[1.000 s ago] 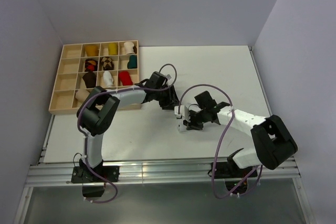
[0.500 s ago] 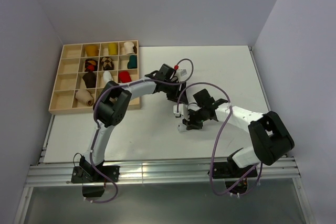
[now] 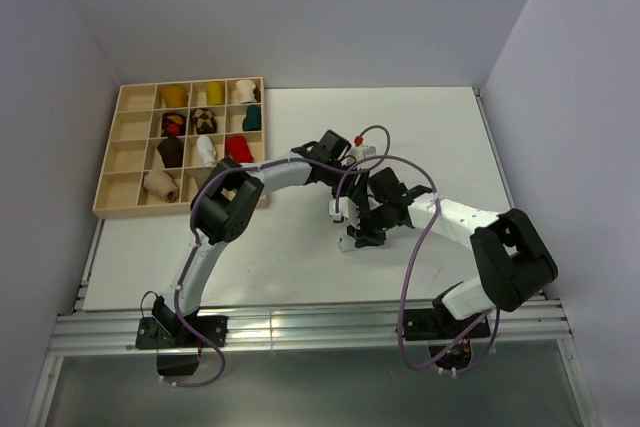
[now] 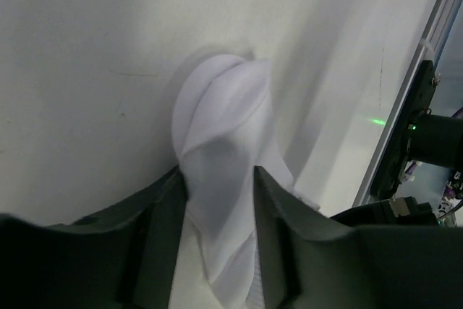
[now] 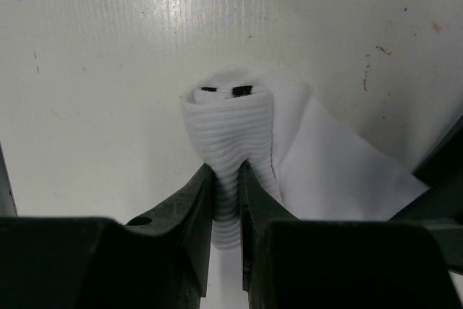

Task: Roll the socks
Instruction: Roll the sock at the center of the board.

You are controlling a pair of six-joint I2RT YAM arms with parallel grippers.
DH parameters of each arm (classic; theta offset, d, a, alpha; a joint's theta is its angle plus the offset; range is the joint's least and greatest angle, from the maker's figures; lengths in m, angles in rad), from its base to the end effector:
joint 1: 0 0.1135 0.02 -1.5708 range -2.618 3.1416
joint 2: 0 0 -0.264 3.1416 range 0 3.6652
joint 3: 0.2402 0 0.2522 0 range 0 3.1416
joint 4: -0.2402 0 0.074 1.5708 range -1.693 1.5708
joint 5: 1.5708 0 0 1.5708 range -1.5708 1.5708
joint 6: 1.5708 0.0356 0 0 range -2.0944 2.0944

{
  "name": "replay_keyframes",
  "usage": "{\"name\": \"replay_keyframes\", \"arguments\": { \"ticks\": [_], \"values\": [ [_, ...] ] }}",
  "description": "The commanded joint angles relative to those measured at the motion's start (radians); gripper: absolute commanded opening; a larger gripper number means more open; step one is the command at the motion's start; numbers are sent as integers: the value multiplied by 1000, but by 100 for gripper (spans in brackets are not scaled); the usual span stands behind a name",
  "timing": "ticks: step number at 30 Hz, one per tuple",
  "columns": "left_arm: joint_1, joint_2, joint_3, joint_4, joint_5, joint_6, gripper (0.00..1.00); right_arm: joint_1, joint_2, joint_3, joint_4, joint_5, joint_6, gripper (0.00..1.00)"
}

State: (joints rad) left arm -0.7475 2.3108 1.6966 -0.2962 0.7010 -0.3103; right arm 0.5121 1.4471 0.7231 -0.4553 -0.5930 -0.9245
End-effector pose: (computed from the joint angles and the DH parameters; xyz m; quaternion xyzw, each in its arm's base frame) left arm 0.3473 -0.3533 0.1364 0.3014 0.8432 -0.4341 0.0990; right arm 0.2083 0.1399 0.1625 -0.6602 0.6689 0.2424 0.2408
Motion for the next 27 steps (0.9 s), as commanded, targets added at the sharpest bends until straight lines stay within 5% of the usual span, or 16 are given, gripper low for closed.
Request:
{"name": "replay_keyframes", "arguments": {
  "ticks": [1, 5, 8, 19, 27],
  "values": [
    [-10, 68, -14, -66, -38, 20, 44, -4, 21, 22, -48, 18, 7, 15],
    [3, 64, -31, -28, -89, -29, 13, -4, 21, 21, -55, 16, 10, 14],
    [42, 26, -84, 41, -118, -96, 1, -4, 21, 18, -75, 4, 9, 14],
    [126, -152, -284, 201, -293, -248, 0, -87, 110, 105, -215, -86, -26, 14],
    [131, -189, -343, 226, -333, -271, 0, -188, 404, 409, -615, -218, -125, 16]
  ]
}}
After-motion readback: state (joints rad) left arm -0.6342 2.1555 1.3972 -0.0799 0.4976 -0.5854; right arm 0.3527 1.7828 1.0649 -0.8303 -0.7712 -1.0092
